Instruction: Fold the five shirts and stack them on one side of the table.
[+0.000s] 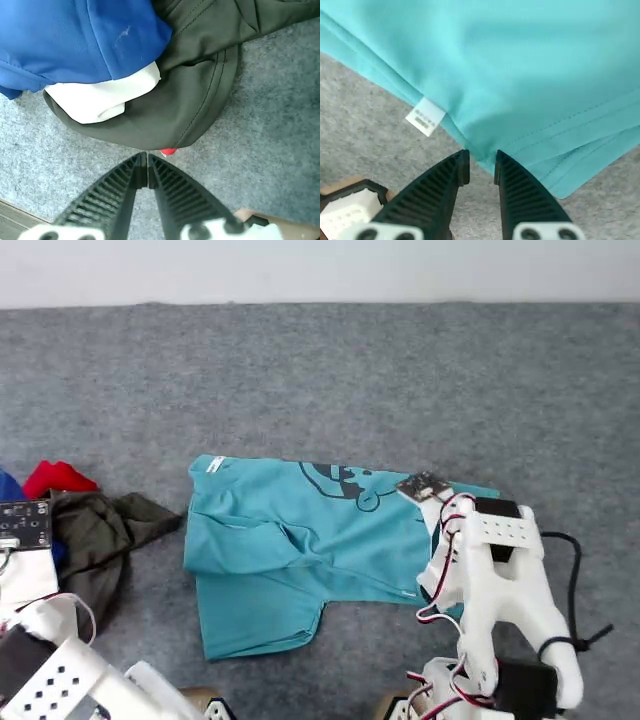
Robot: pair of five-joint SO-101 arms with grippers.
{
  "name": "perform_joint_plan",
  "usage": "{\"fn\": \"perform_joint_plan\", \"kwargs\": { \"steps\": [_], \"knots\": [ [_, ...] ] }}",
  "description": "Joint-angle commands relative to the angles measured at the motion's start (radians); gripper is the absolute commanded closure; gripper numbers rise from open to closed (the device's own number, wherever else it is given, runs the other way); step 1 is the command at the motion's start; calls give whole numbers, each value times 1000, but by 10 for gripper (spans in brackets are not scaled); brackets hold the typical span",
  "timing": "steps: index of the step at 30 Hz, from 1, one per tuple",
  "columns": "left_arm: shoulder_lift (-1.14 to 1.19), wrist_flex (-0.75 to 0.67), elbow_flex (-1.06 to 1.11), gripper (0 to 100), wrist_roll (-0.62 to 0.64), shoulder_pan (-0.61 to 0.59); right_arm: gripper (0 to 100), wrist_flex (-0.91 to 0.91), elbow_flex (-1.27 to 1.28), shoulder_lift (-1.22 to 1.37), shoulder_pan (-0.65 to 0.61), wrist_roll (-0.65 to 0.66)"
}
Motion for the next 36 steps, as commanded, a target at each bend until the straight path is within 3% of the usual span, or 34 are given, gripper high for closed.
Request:
{"fn": "perform_joint_plan", "kwargs": {
  "steps": [1,6,11,17,25,31,36],
  "knots": [
    [-8,5,-8,985,-6,-2,902,-44,15,-39,8,18],
    [-8,5,-10,985,-6,-2,905,-134,86,-39,8,57],
    [-8,5,-7,985,-6,-2,989,-142,91,-45,10,58],
    [-8,5,-10,985,-6,-2,990,-134,91,-51,13,94],
    [-8,5,-7,985,-6,-2,990,-35,-46,-51,160,227],
    [-8,0,-4,985,-6,3,872,51,-91,-44,143,252],
    [-8,0,-4,985,-6,3,880,41,-87,-39,124,252]
  ]
}}
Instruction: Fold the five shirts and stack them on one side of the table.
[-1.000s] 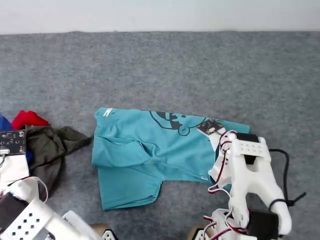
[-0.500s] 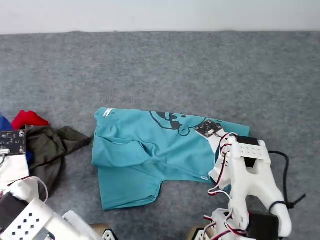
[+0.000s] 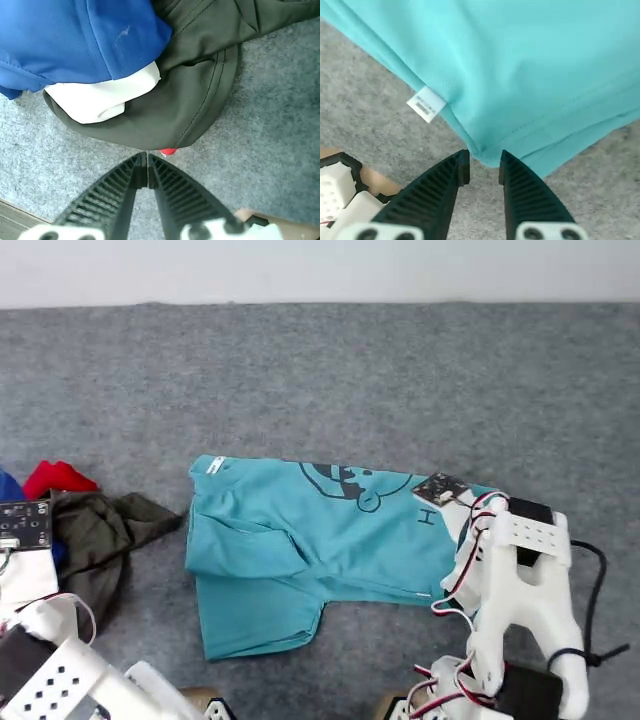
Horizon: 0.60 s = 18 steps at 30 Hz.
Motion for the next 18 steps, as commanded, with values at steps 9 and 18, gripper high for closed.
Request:
{"fn": "perform_joint_plan", "kwargs": {
  "steps": [9,18],
  "knots": [
    [-8,3,-5,985,-6,3,885,-125,-14,125,-5,12],
    [-8,3,-10,985,-6,3,989,-186,-20,159,16,14]
  ]
}}
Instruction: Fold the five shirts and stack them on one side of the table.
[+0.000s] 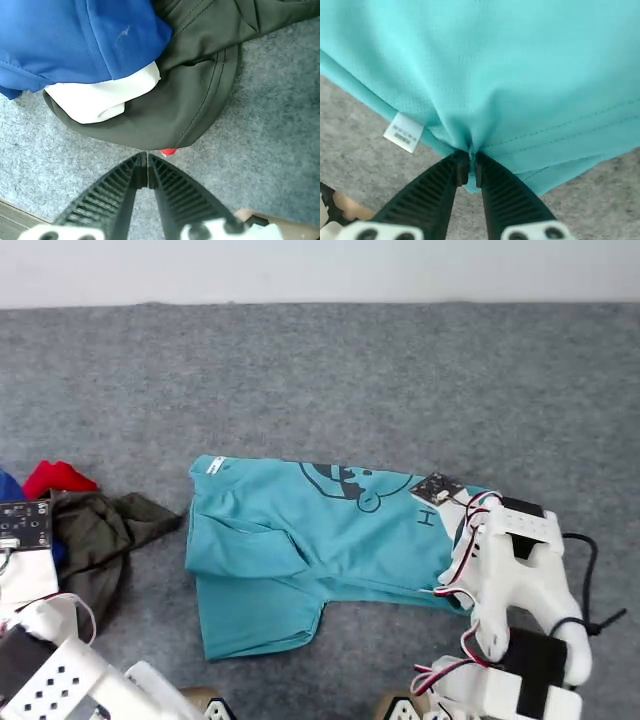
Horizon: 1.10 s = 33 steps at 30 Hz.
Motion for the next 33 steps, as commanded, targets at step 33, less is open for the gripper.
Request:
{"fn": "perform_joint_plan", "kwargs": {
  "steps": [33],
  "knots": [
    [-8,5,-12,985,-6,-2,931,443,-385,-110,85,157]
  ]
}}
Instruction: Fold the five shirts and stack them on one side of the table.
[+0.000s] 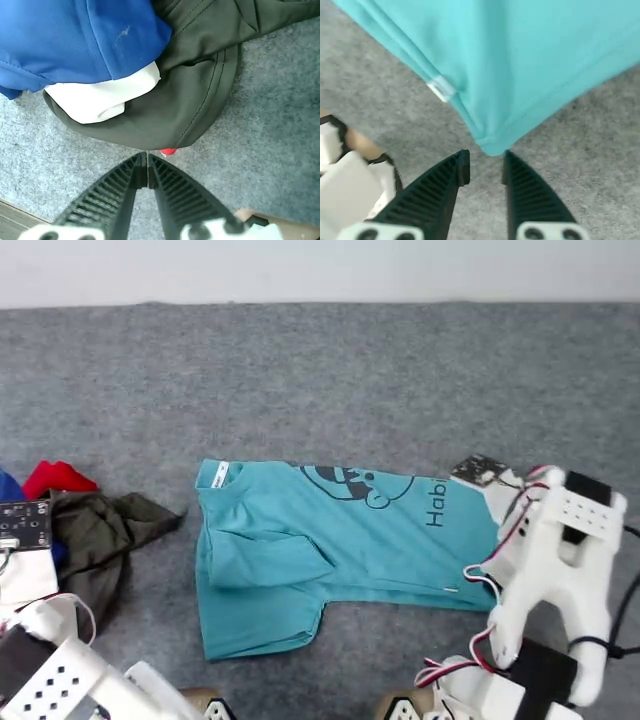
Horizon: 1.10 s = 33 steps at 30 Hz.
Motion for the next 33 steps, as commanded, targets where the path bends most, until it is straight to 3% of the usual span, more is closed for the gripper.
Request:
{"fn": "perform_joint_plan", "kwargs": {
  "steps": [1,4,14,19,22,27,33],
  "knots": [
    [-8,5,-12,985,-5,2,946,65,-94,-54,-104,-98],
    [-8,0,-10,985,-5,3,990,76,-121,-54,-225,-219],
    [-8,5,-2,985,-3,3,987,56,-129,-42,-746,-632],
    [-8,5,-1,985,-3,2,983,-45,-127,-42,-917,-844],
    [-8,5,-1,985,-3,0,960,-90,-127,-42,-983,-872],
    [-8,5,1,985,-3,0,835,-153,-129,-41,-1035,-878],
    [-8,5,18,985,-3,-2,834,-208,-195,1,-1119,-878]
  ]
}}
